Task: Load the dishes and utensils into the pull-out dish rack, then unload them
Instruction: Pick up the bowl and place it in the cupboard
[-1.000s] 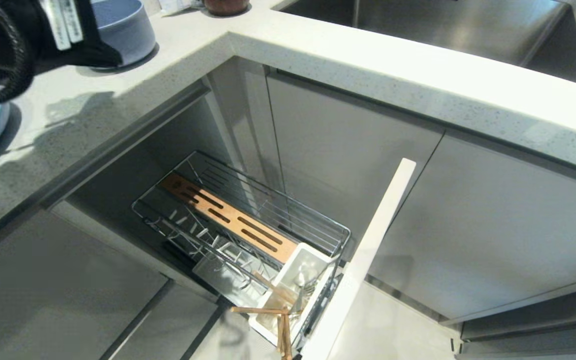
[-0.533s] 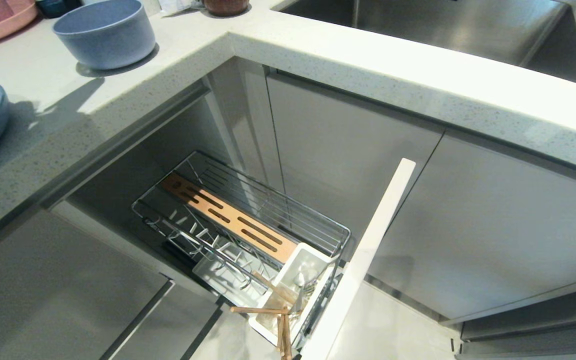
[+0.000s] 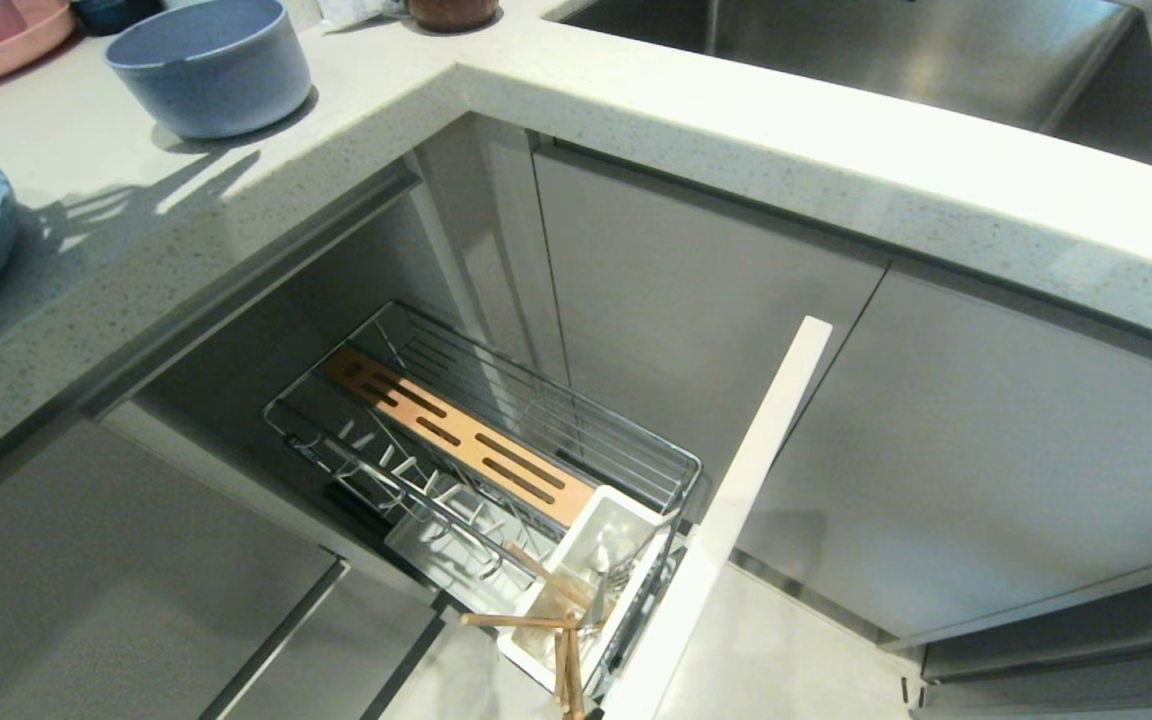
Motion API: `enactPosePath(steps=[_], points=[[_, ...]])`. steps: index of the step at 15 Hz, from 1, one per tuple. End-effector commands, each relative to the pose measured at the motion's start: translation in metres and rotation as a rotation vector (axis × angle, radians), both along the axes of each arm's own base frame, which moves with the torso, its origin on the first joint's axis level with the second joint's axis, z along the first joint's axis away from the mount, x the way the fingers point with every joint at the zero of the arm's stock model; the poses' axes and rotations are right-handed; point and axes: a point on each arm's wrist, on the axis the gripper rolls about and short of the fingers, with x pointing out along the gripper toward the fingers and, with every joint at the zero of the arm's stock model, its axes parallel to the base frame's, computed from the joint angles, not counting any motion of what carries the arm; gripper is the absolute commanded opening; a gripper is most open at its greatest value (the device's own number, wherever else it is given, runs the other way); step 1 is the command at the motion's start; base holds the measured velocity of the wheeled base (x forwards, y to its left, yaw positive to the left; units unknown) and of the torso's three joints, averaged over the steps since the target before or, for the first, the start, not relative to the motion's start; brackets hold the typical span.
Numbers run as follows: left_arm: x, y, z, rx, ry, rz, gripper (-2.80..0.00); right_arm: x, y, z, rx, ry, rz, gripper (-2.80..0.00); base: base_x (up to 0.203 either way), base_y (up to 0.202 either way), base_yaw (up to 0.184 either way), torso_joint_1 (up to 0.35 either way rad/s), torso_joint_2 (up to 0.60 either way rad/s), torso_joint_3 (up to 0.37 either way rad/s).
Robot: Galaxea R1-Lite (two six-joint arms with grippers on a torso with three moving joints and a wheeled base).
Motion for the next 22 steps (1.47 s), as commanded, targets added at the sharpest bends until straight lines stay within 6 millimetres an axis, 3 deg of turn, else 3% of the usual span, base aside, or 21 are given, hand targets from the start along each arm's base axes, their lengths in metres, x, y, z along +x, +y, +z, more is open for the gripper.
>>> enactPosePath(steps=[1, 5, 20, 21, 22], points=[[0.023, -0.008, -0.010, 0.081, 0.035, 0.027, 0.00, 0.000, 0.000, 0.000, 0.000, -0.002, 0.000, -2.80, 0.000, 0.000, 0.000, 0.000, 0.00, 0.000], [0.044, -0.015, -0.016, 0.162, 0.032, 0.089, 0.00, 0.000, 0.000, 0.000, 0.000, -0.003, 0.000, -2.80, 0.000, 0.000, 0.000, 0.000, 0.00, 0.000], [0.070, -0.030, -0.032, 0.228, 0.082, 0.110, 0.00, 0.000, 0.000, 0.000, 0.001, -0.001, 0.000, -2.80, 0.000, 0.000, 0.000, 0.000, 0.00, 0.000], [0.070, -0.030, -0.032, 0.228, 0.081, 0.110, -2.80, 0.000, 0.000, 0.000, 0.000, -0.003, 0.000, -2.80, 0.000, 0.000, 0.000, 0.000, 0.00, 0.000], [0.070, -0.030, -0.032, 0.228, 0.081, 0.111, -2.80, 0.000, 0.000, 0.000, 0.001, -0.002, 0.000, -2.80, 0.000, 0.000, 0.000, 0.000, 0.00, 0.000]])
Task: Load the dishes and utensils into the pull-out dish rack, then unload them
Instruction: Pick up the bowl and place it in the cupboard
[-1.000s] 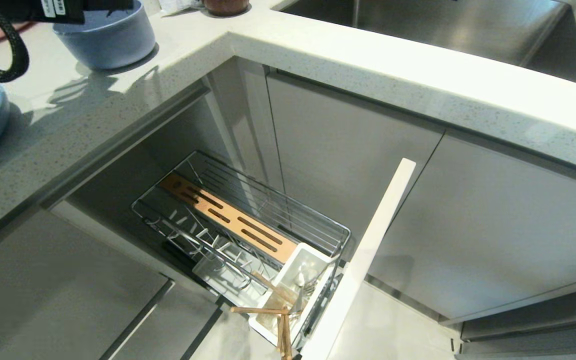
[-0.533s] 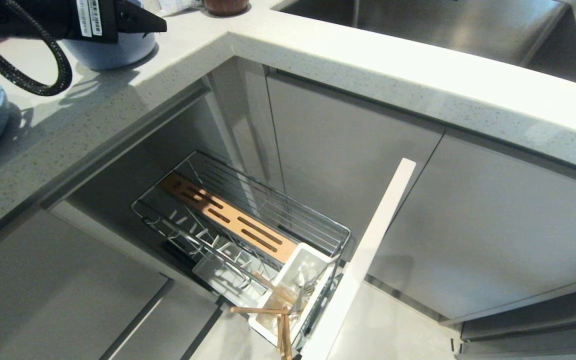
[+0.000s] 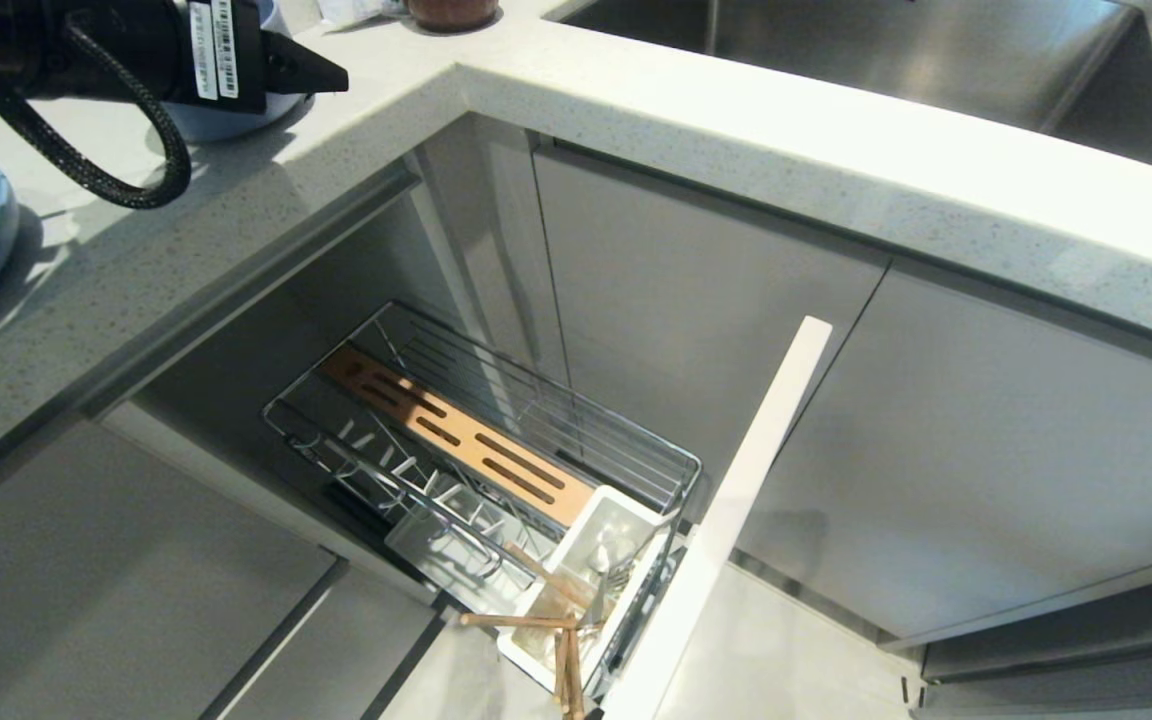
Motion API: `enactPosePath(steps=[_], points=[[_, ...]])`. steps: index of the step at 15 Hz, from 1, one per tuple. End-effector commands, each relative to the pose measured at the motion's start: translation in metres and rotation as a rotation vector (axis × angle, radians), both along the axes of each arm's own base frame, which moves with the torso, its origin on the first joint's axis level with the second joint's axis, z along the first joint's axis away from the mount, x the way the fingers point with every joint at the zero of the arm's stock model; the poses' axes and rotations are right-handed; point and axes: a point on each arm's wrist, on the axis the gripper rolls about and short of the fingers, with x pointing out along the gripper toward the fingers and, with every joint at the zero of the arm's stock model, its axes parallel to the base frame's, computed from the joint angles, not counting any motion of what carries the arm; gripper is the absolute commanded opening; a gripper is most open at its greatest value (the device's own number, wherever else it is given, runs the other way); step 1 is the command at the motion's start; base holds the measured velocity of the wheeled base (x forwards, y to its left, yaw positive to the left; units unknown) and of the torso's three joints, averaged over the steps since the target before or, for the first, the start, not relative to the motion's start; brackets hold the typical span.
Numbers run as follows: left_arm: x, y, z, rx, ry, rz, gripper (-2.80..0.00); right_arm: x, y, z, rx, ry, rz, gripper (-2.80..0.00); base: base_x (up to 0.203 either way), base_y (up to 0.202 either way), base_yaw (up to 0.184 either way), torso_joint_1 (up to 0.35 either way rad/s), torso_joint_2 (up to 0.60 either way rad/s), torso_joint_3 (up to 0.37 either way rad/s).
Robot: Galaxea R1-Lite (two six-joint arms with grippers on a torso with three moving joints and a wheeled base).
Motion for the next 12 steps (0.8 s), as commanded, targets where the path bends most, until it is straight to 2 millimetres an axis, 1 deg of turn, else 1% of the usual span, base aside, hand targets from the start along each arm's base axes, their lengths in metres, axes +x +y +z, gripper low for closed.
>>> enactPosePath(steps=[1, 10, 12], points=[[0.001, 0.000, -0.001, 0.003, 0.004, 0.002, -2.80, 0.000, 0.000, 0.000, 0.000, -0.001, 0.000, -2.80, 0.000, 0.000, 0.000, 0.000, 0.00, 0.000], [-0.012, 0.003, 0.007, -0.010, -0.027, -0.008, -2.80, 0.000, 0.000, 0.000, 0.000, -0.002, 0.000, -2.80, 0.000, 0.000, 0.000, 0.000, 0.00, 0.000], [-0.020, 0.004, 0.011, -0.014, -0.042, -0.019, -2.80, 0.000, 0.000, 0.000, 0.000, -0.001, 0.000, -2.80, 0.000, 0.000, 0.000, 0.000, 0.00, 0.000]])
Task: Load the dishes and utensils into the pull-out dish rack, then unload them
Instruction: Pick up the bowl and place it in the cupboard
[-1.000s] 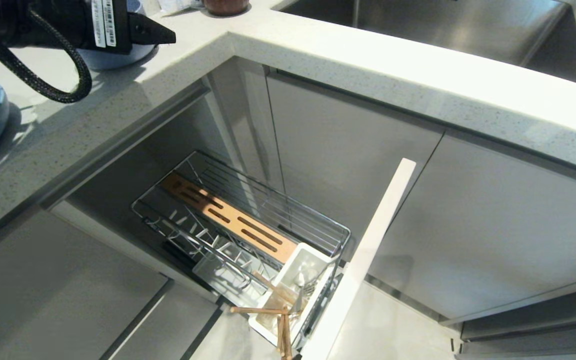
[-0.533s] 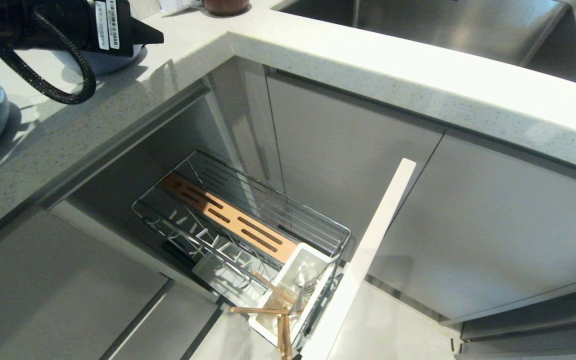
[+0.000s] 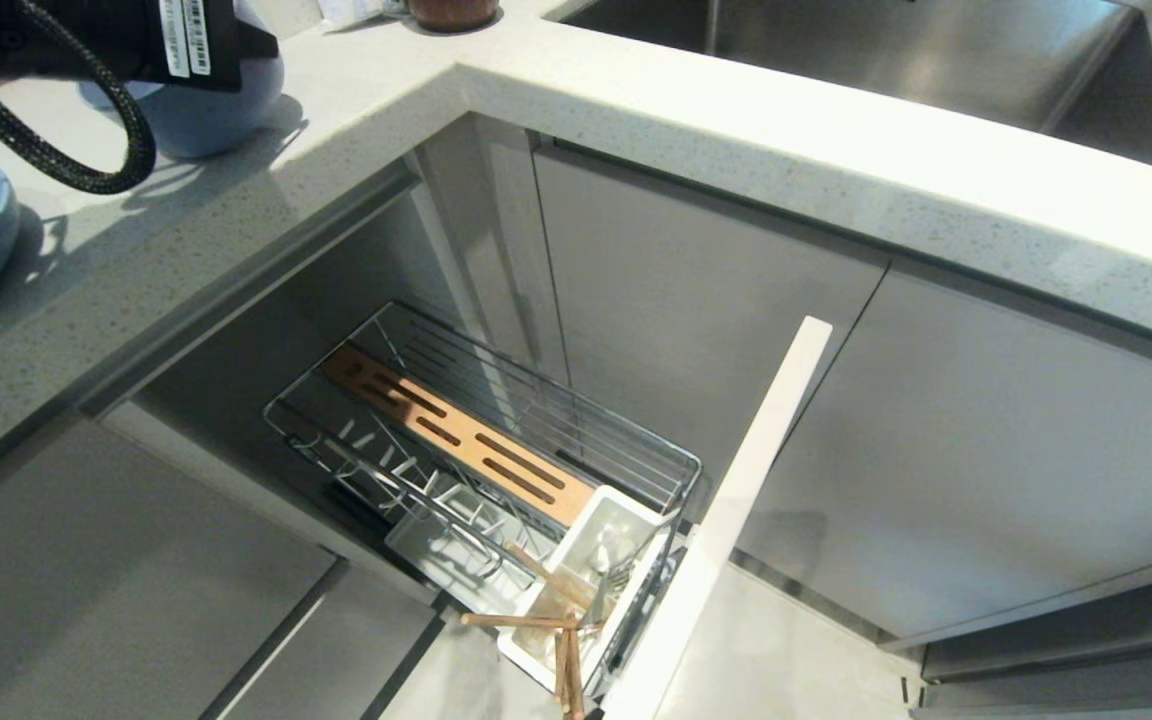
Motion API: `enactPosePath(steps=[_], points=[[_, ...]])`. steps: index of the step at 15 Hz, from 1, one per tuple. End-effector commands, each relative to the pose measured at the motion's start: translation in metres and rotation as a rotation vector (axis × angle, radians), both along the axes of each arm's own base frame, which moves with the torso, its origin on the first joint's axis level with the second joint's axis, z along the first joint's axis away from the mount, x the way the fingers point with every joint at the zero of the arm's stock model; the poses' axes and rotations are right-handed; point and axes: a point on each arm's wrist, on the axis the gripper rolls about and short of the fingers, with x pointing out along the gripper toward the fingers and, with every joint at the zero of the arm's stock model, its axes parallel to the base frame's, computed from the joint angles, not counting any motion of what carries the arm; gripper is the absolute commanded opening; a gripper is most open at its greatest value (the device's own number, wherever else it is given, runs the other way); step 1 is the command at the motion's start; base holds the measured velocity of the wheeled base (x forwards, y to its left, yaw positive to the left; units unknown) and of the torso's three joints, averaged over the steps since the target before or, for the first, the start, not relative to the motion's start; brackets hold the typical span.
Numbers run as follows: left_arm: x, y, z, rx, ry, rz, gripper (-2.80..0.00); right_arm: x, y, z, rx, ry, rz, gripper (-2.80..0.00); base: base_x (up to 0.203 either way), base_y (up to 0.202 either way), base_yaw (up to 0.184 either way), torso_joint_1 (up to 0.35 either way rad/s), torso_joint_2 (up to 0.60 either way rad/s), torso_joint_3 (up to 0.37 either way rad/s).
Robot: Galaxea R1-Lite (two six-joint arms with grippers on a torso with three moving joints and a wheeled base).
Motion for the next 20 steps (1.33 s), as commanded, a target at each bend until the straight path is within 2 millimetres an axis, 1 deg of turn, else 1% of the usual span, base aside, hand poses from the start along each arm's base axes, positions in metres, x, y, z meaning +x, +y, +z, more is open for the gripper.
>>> enactPosePath(steps=[1, 5, 6, 9, 11, 13, 15, 17, 20], points=[[-0.012, 0.004, 0.007, -0.002, -0.027, -0.003, -2.80, 0.000, 0.000, 0.000, 0.000, -0.002, 0.000, -2.80, 0.000, 0.000, 0.000, 0.000, 0.00, 0.000], [-0.040, 0.016, 0.020, 0.048, -0.103, -0.004, -2.80, 0.000, 0.000, 0.000, 0.001, -0.003, 0.000, -2.80, 0.000, 0.000, 0.000, 0.000, 0.00, 0.000], [-0.043, 0.017, 0.023, 0.048, -0.122, -0.005, -2.80, 0.000, 0.000, 0.000, 0.000, -0.003, 0.000, -2.80, 0.000, 0.000, 0.000, 0.000, 0.00, 0.000], [-0.050, 0.016, 0.036, -0.047, -0.228, -0.039, -2.80, 0.000, 0.000, 0.000, 0.000, -0.003, 0.000, -2.80, 0.000, 0.000, 0.000, 0.000, 0.00, 0.000], [-0.063, 0.006, 0.047, -0.167, -0.295, -0.124, -2.80, 0.000, 0.000, 0.000, 0.000, -0.001, 0.000, -2.80, 0.000, 0.000, 0.000, 0.000, 0.00, 0.000], [-0.078, -0.008, 0.058, -0.345, -0.349, -0.239, -2.80, 0.000, 0.000, 0.000, 0.000, -0.001, 0.000, -2.80, 0.000, 0.000, 0.000, 0.000, 0.00, 0.000], [-0.092, -0.019, 0.063, -0.547, -0.318, -0.339, -2.80, 0.000, 0.000, 0.000, 0.001, -0.002, 0.000, -2.80, 0.000, 0.000, 0.000, 0.000, 0.00, 0.000], [-0.099, -0.029, 0.060, -0.711, -0.220, -0.420, -2.80, 0.000, 0.000, 0.000, 0.000, -0.002, 0.000, -2.80, 0.000, 0.000, 0.000, 0.000, 0.00, 0.000], [-0.095, -0.042, 0.038, -0.874, -0.035, -0.439, -2.80, 0.000, 0.000, 0.000, 0.001, -0.001, 0.000, -2.80, 0.000, 0.000, 0.000, 0.000, 0.00, 0.000]])
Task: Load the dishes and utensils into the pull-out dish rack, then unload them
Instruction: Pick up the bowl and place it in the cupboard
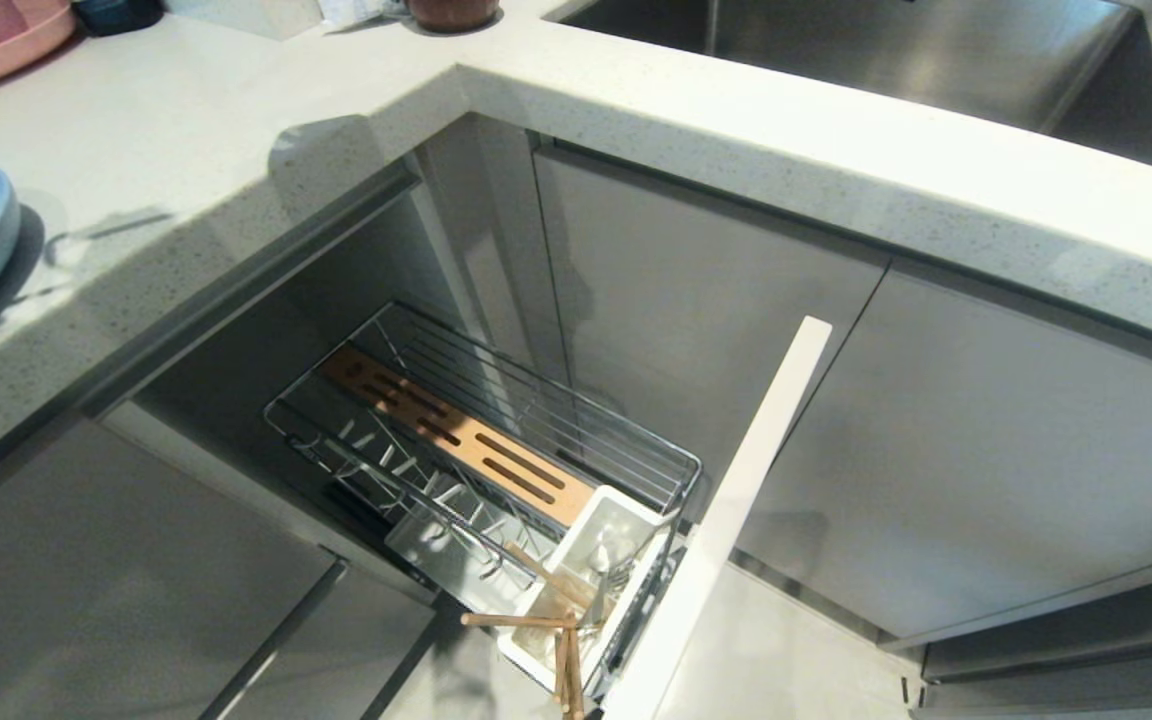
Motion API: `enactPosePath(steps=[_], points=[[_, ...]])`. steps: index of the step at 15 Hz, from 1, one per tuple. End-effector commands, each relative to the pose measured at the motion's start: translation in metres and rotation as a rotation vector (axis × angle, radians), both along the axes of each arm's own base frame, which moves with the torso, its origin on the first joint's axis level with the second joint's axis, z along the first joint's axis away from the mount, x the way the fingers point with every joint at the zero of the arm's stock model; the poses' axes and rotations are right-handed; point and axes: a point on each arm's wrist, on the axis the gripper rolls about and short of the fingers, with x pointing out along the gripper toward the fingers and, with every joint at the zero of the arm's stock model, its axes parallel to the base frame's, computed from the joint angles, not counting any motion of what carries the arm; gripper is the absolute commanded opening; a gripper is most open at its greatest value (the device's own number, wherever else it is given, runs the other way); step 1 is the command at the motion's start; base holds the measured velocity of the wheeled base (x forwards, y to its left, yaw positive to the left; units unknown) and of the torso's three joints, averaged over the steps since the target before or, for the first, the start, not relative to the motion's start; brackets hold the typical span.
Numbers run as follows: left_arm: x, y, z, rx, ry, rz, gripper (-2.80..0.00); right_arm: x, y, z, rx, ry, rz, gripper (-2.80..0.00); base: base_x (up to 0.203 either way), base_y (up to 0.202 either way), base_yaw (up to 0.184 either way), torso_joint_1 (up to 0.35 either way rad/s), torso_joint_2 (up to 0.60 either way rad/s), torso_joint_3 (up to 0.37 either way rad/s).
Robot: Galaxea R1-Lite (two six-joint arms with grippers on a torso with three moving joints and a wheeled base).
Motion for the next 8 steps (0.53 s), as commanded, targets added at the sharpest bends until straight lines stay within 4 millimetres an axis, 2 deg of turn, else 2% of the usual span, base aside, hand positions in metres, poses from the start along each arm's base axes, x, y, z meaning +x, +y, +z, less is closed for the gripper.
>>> enactPosePath(steps=[1, 6, 8], points=[[0.003, -0.009, -0.022, -0.080, 0.155, -0.077, -2.80, 0.000, 0.000, 0.000, -0.001, -0.003, 0.000, -2.80, 0.000, 0.000, 0.000, 0.000, 0.00, 0.000], [0.004, -0.023, -0.084, -0.118, 0.438, -0.148, -2.80, 0.000, 0.000, 0.000, -0.001, -0.003, 0.000, -2.80, 0.000, 0.000, 0.000, 0.000, 0.00, 0.000], [0.010, -0.031, -0.104, -0.189, 0.540, -0.148, -2.80, 0.000, 0.000, 0.000, -0.001, -0.001, 0.000, -2.80, 0.000, 0.000, 0.000, 0.000, 0.00, 0.000]])
